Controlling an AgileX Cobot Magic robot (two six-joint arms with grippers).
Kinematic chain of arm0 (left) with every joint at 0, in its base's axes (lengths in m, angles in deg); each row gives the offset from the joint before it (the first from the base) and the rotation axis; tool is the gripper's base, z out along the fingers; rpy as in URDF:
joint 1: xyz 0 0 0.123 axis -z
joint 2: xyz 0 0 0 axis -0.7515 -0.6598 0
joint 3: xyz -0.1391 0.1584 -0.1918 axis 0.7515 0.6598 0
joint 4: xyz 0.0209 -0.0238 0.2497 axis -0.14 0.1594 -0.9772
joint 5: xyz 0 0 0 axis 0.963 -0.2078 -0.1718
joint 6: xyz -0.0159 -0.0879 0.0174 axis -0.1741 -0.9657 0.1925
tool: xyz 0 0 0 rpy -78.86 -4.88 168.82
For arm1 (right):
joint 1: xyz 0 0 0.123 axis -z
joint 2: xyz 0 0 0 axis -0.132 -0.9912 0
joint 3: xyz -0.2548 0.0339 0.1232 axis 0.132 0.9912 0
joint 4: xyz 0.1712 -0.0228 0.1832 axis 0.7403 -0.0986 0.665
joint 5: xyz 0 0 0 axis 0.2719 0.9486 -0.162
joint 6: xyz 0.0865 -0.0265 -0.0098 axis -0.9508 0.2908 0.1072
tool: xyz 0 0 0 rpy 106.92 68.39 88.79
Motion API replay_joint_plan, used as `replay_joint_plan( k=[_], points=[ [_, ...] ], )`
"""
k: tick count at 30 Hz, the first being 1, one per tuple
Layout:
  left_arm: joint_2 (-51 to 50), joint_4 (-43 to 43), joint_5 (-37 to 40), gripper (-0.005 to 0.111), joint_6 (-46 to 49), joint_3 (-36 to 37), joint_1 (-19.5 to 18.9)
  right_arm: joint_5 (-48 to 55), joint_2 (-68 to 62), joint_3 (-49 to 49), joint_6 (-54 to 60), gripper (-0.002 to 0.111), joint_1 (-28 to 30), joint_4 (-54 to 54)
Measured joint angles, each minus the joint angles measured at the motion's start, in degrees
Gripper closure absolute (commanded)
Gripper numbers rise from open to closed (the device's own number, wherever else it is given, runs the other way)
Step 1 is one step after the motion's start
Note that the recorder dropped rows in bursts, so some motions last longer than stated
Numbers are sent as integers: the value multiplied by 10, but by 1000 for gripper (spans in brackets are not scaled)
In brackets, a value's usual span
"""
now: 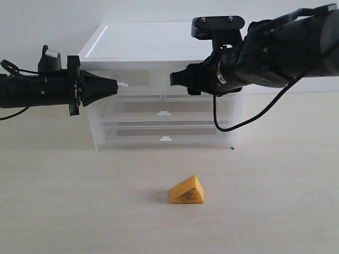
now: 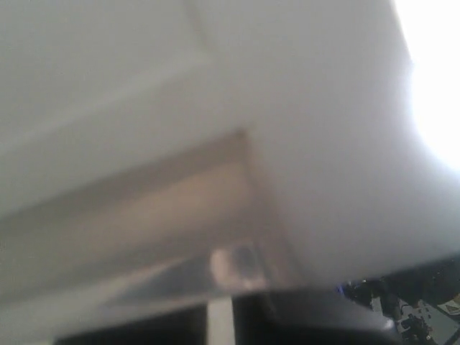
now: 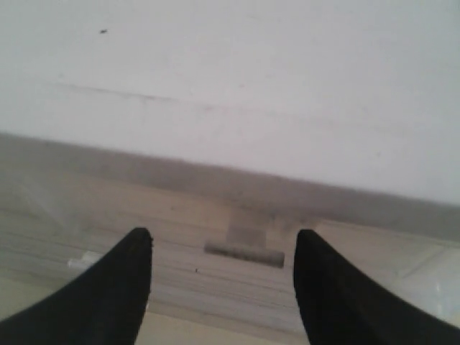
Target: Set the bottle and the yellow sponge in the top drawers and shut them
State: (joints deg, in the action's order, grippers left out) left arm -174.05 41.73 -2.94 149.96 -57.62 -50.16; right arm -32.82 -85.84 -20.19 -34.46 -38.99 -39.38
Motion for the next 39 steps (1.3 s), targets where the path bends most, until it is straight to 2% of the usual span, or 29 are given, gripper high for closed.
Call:
replay_joint_plan(
  k=[8,25,37,39],
  points=[
    [1,23,3,103,1,23,0,-1,0,0,-29,55,0,-31],
    [61,10,7,103,18,93,3,-1,0,0,-33,55,0,-42],
    [61,31,7,103,-15,97,6,-2,0,0,-33,55,0,-42],
    [61,33,8,99,-20,98,6,-2,0,0,-33,55,0,-42]
  ],
)
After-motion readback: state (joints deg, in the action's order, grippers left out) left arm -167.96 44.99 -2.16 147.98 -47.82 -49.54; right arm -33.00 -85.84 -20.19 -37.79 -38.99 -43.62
